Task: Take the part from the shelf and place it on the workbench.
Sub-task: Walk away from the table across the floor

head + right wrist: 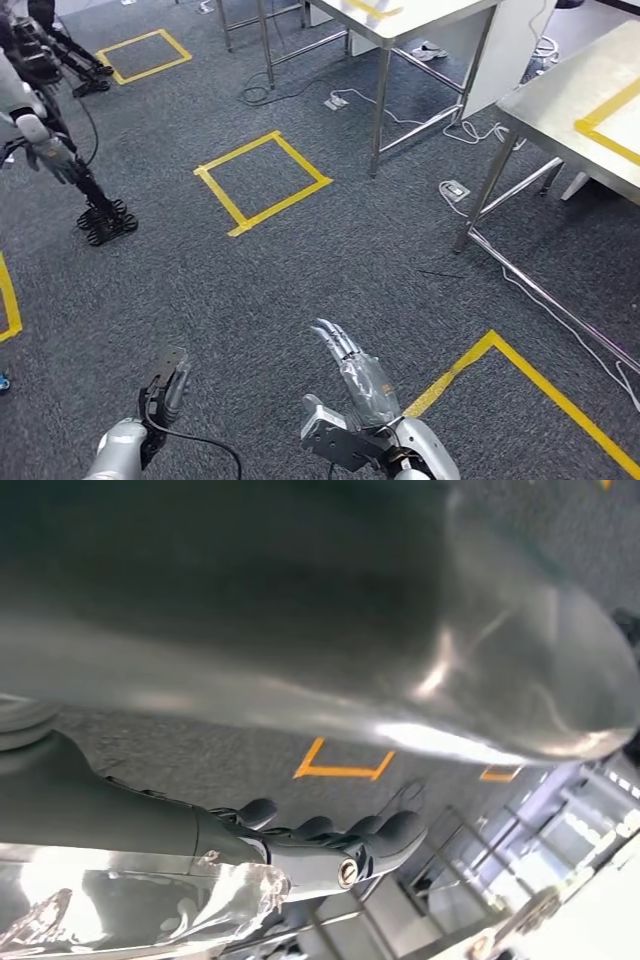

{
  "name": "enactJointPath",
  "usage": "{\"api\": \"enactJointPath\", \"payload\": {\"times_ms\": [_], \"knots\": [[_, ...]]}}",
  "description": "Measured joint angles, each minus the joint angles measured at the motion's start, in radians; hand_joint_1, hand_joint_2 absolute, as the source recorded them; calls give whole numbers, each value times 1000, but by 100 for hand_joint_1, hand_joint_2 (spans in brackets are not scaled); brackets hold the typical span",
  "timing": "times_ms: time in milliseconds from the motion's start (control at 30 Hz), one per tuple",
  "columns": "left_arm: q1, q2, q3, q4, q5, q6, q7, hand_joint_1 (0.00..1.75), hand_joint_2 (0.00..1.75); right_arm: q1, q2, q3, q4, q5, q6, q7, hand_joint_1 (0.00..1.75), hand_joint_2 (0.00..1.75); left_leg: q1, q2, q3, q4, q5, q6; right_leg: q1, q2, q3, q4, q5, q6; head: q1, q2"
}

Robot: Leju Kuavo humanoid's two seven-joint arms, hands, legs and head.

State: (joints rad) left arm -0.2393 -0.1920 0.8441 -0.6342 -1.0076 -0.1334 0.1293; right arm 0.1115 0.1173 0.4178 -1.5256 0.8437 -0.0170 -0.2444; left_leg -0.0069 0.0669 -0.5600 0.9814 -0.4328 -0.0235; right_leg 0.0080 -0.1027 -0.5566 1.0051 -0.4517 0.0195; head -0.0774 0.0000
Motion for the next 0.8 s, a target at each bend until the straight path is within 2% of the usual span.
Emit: {"api": "enactJointPath", "payload": {"times_ms": [67, 100, 133, 200, 233, 267, 300, 333, 367, 433, 467, 500, 533, 567, 600, 633, 667, 700, 733, 767, 800], "knots": [[2, 1, 0, 0, 0, 0, 0, 0, 0, -1, 0, 0, 0, 0, -1, 0, 0, 0, 0, -21, -6, -8, 3, 12, 0, -13, 0, -1, 0, 12, 2, 0], [3, 1, 1, 0, 0, 0, 0, 0, 0, -2, 0, 1, 0, 0, -1, -1, 0, 0, 3, -31, -8, -10, 6, 19, -2, 0, -3, 7, -8, 18, 3, 0], [4, 2, 1, 0, 0, 0, 0, 0, 0, -3, 0, 1, 0, 0, -1, -1, 0, 0, 5, -43, -10, -13, 10, 25, -3, 24, -13, 31, -26, 25, 6, 0], [1, 1, 0, 0, 0, 0, 0, 0, 0, -1, -1, 0, 0, 0, -2, -1, 0, 0, 9, -65, -15, -14, 16, 33, -5, 81, -61, 144, -90, 32, 10, 0], [1, 0, 1, 1, 0, 0, 0, 0, 0, 1, -1, 0, 0, 0, -2, -1, 0, 0, 9, -77, -17, -14, 18, 35, -5, 94, -92, 216, -122, 33, 11, 0], [2, 0, 1, 1, 0, 0, 0, 0, 0, 3, -2, 0, 1, 0, -2, 0, 0, 0, 8, -91, -20, -14, 20, 36, -5, 99, -118, 271, -140, 33, 12, 0], [4, 0, 1, 1, 0, 0, 0, 0, 0, 4, -2, 0, 1, 0, -2, 0, 0, 0, 8, -104, -22, -14, 22, 36, -5, 101, -127, 291, -138, 33, 13, 0], [6, 0, 1, 1, 0, 0, 0, 0, 0, 4, -2, 0, 1, 0, -2, 0, 0, 0, 8, -119, -22, -13, 24, 35, -5, 103, -117, 268, -116, 31, 13, 0], [7, 0, 1, 2, 0, 0, 0, 0, 0, 4, -2, 0, 1, 0, -2, 0, 0, 0, 8, -134, -22, -13, 26, 33, -6, 110, -87, 207, -79, 29, 13, 0], [6, -1, 1, 2, 0, 0, 0, 0, 0, 3, -2, 0, 1, 0, -2, -1, 0, 0, 9, -161, -25, -11, 30, 27, -12, 156, -17, 62, -21, 24, 12, 0], [4, -1, 1, 2, 0, 0, 0, 0, 0, 3, -2, 0, 1, 0, -2, 0, 0, 0, 10, -172, -30, -10, 33, 22, -14, 178, 4, 17, -10, 22, 12, 0], [4, -1, 1, 2, 0, 0, 0, 0, 0, 3, -2, 0, 1, 0, -2, 0, 0, 0, 12, -182, -36, -10, 37, 15, -15, 194, 12, -3, -9, 20, 12, 0], [4, 0, 1, 2, 0, 0, 1, 0, 0, 3, -2, 0, 1, 0, -2, 0, 0, 0, 15, -193, -43, -10, 42, 8, -14, 193, 13, -6, -10, 18, 11, 0], [6, 1, 1, 2, 0, 0, 1, 0, 0, 2, -2, 0, 1, 0, -2, 0, 0, 0, 18, -200, -47, -11, 45, 2, -12, 182, 13, -7, -6, 12, 12, 0], [8, 2, 1, 2, 0, 0, 1, 0, 0, 2, -2, 0, 1, 0, -2, -1, 0, 0, 18, -190, -52, -8, 43, -3, -13, 170, 13, -10, -3, 6, 11, 0], [9, 2, 1, 2, 0, 0, 1, 0, 0, 0, -1, 1, 1, 0, -3, -1, 0, 0, 17, -166, -62, 9, 31, -8, -13, 156, 15, -14, 1, 0, 9, 0], [8, 2, 1, 2, 0, 0, 1, 0, 0, 0, -1, 1, 1, 0, -3, -1, 0, 0, 15, -136, -82, 47, 7, -12, -14, 141, 16, -18, 3, -6, 7, 0], [6, 0, 1, 2, 0, 0, 1, 0, 0, 1, -2, 1, 1, 0, -3, -1, 0, 0, 15, -104, -111, 106, -26, -17, -13, 126, 15, -19, 4, -8, 4, 0], [5, -1, 1, 2, 0, 0, 1, 0, 0, 2, -2, 0, 1, 0, -3, -1, 0, 0, 16, -87, -146, 178, -59, -22, -12, 110, 14, -19, 4, -10, 3, 0], [5, -1, 1, 3, 0, 0, 0, 0, 0, 3, -2, 0, 1, 0, -2, -1, 0, 0, 18, -81, -175, 240, -83, -25, -12, 94, 13, -19, 4, -10, 3, 0], [6, -1, 1, 3, 1, 0, 0, 0, 0, 5, -2, 0, 1, 0, -2, -1, 0, 0, 19, -79, -191, 274, -89, -28, -11, 78, 12, -19, 4, -10, 3, 0]]}}
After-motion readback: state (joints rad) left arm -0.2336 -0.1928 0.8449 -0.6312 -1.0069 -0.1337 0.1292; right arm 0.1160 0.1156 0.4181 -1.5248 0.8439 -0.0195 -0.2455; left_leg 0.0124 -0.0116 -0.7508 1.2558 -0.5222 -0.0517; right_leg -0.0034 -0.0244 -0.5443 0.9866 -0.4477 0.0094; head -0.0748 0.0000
